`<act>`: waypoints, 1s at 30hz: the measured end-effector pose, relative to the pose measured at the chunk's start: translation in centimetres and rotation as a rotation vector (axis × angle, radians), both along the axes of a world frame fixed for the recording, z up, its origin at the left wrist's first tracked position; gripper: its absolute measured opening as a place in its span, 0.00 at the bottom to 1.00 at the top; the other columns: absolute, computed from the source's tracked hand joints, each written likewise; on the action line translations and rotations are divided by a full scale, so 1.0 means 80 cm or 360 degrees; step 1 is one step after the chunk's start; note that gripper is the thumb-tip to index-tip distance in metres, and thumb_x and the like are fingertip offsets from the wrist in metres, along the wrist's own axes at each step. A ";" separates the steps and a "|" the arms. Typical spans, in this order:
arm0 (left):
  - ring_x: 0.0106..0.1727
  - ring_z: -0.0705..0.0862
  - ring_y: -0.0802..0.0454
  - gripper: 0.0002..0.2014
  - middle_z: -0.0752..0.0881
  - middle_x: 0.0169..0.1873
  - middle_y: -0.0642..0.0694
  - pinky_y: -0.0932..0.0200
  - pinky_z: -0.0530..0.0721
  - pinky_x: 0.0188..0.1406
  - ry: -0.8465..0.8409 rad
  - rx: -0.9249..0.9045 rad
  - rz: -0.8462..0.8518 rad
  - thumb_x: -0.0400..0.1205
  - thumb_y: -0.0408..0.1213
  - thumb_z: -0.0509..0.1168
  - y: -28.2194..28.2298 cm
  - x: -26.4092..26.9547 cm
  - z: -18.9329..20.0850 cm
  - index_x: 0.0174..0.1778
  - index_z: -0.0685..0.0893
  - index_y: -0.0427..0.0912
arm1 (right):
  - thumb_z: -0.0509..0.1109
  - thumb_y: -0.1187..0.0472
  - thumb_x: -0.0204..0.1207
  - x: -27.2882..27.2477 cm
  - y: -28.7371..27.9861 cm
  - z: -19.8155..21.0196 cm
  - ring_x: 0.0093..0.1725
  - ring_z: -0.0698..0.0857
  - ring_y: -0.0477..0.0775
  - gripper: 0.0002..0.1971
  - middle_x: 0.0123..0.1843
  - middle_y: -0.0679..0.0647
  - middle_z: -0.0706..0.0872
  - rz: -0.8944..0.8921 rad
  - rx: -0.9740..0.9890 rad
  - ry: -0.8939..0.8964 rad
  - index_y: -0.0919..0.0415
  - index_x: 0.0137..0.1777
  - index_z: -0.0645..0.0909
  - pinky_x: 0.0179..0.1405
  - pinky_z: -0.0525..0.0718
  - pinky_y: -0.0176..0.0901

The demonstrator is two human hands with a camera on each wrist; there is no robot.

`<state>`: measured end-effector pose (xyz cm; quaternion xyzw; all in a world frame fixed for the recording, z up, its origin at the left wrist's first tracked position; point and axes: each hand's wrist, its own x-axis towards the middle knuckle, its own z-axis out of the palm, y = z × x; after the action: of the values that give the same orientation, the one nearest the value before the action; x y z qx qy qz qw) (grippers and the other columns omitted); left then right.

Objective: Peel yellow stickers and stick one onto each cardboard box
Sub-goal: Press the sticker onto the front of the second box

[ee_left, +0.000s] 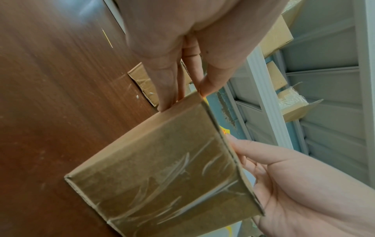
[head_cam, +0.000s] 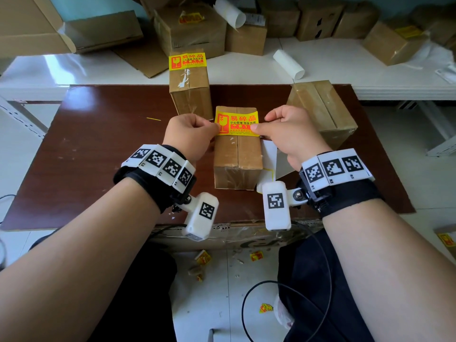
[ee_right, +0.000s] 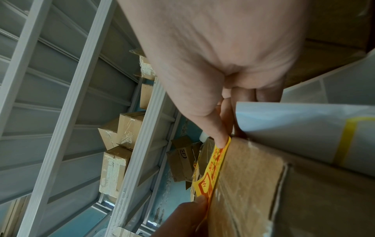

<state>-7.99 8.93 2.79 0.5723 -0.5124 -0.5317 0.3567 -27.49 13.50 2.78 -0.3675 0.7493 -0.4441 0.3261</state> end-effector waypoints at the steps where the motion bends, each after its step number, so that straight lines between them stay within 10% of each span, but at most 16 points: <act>1: 0.51 0.93 0.27 0.10 0.94 0.44 0.31 0.27 0.93 0.52 -0.0007 -0.0005 -0.0004 0.69 0.46 0.80 -0.001 0.000 -0.001 0.29 0.87 0.49 | 0.90 0.61 0.71 0.000 0.000 0.000 0.59 0.94 0.64 0.17 0.48 0.56 0.89 0.0000 -0.0004 -0.0006 0.53 0.45 0.82 0.65 0.93 0.64; 16: 0.50 0.94 0.29 0.10 0.94 0.44 0.32 0.28 0.94 0.51 -0.0079 -0.0054 -0.0016 0.74 0.43 0.78 -0.003 -0.001 -0.001 0.29 0.86 0.48 | 0.91 0.60 0.71 -0.001 -0.001 -0.002 0.57 0.93 0.61 0.17 0.49 0.57 0.90 -0.0002 -0.0014 0.0000 0.52 0.46 0.82 0.66 0.93 0.63; 22: 0.38 0.90 0.44 0.13 0.90 0.36 0.40 0.31 0.94 0.52 -0.0049 -0.0059 -0.0020 0.80 0.37 0.78 -0.006 -0.002 -0.006 0.31 0.84 0.47 | 0.91 0.60 0.71 0.000 -0.001 -0.002 0.53 0.93 0.57 0.17 0.48 0.55 0.90 -0.0007 -0.0010 0.0015 0.52 0.45 0.82 0.65 0.94 0.62; 30: 0.48 0.94 0.31 0.12 0.94 0.42 0.33 0.30 0.94 0.50 -0.0076 -0.0048 -0.0009 0.77 0.39 0.79 -0.005 -0.001 -0.004 0.30 0.85 0.49 | 0.91 0.60 0.70 0.001 -0.001 -0.002 0.48 0.90 0.54 0.18 0.45 0.52 0.88 -0.0005 -0.0019 0.0036 0.52 0.45 0.82 0.63 0.94 0.60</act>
<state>-8.10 8.55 2.44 0.5780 -0.5302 -0.5111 0.3516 -27.44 13.43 2.65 -0.3734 0.7508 -0.4448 0.3146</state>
